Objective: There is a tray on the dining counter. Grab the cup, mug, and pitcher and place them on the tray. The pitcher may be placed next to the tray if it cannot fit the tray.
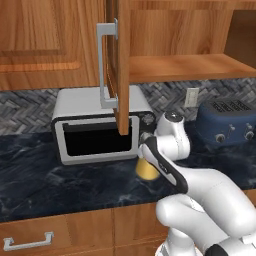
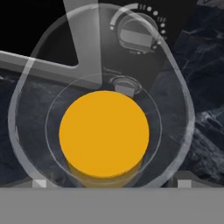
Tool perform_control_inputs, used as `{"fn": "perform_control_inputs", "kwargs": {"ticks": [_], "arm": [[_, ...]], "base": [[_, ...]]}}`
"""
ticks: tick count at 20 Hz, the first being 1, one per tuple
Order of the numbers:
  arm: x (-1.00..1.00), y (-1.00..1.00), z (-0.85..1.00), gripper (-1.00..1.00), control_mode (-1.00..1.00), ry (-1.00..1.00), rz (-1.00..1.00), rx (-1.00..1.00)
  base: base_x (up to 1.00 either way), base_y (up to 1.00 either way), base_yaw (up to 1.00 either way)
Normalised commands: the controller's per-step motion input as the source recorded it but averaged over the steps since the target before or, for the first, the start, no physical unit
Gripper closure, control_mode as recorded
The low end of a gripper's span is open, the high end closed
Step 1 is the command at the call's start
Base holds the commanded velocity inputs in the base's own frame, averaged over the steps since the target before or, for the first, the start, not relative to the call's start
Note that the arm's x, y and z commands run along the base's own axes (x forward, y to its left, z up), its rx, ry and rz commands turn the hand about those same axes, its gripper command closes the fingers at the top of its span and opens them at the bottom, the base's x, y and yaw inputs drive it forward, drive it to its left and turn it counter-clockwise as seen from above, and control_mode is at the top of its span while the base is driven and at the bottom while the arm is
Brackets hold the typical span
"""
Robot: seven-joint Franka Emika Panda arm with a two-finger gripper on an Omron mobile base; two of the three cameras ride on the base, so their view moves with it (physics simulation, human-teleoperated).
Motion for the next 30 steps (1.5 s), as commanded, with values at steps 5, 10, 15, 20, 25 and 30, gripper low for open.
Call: {"fn": "perform_control_inputs", "kwargs": {"ticks": [5,10,15,20,25,30], "arm": [[0.00,0.00,-0.23,-1.00,-1.00,0.02,0.00,0.00],[0.00,0.00,0.00,-1.00,-1.00,0.00,0.00,0.00],[0.00,0.00,0.00,1.00,-1.00,0.00,0.00,0.00],[0.00,0.00,0.00,1.00,-1.00,0.00,0.00,0.00],[0.00,0.00,0.00,1.00,-1.00,0.00,0.00,0.00],[0.00,0.00,0.00,1.00,-1.00,0.00,0.00,0.00]], "base": [[0.00,0.00,0.00],[0.00,0.00,0.00],[0.00,0.00,0.00],[0.00,0.00,0.00],[0.00,0.00,0.00],[0.00,0.00,0.00]]}}
